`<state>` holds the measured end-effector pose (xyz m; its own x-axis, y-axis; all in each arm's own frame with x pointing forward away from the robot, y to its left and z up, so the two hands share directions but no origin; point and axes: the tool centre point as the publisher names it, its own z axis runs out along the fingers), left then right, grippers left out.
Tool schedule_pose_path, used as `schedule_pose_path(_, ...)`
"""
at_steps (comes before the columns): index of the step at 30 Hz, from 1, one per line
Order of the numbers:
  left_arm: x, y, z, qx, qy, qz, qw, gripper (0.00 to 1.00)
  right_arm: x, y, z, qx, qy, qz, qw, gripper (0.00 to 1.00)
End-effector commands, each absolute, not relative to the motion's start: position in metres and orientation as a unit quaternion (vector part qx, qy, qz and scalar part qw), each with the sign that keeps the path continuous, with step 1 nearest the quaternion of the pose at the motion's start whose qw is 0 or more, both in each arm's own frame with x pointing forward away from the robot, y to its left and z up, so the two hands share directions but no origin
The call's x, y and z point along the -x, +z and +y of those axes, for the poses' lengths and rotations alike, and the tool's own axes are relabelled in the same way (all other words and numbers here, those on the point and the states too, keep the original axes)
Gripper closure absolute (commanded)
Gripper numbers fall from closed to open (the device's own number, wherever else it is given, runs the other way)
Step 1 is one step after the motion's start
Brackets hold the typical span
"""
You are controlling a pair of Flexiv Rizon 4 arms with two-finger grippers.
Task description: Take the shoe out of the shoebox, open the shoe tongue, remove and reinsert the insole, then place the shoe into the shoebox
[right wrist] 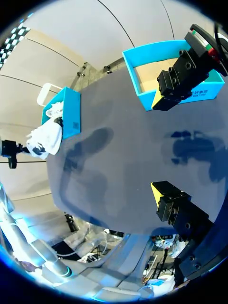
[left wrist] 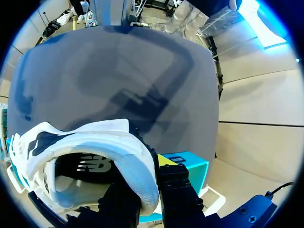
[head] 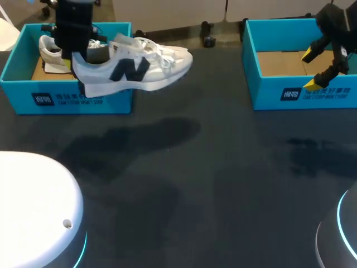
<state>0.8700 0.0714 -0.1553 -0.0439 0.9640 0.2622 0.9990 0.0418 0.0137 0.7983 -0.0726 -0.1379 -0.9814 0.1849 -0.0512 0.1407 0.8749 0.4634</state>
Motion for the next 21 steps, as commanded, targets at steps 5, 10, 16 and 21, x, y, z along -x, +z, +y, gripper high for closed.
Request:
schedule_pose_path(5,-0.841,-0.160,0.041,0.696,-0.136,-0.703,0.058,1.00,-0.800,-0.138,-0.072,-0.085,0.234,0.967,0.046,0.00)
schedule_pose_path(10,-0.828,-0.161,0.025,0.700,-0.136,-0.699,0.054,1.00,-0.800,-0.138,-0.072,-0.085,0.234,0.967,0.046,0.00)
schedule_pose_path(16,-0.811,-0.162,0.009,0.708,-0.140,-0.691,0.052,1.00,-0.800,-0.138,-0.072,-0.085,0.234,0.967,0.046,0.00)
schedule_pose_path(21,-0.800,-0.163,-0.006,0.713,-0.138,-0.686,0.050,1.00,-0.800,-0.138,-0.072,-0.085,0.234,0.967,0.046,0.00)
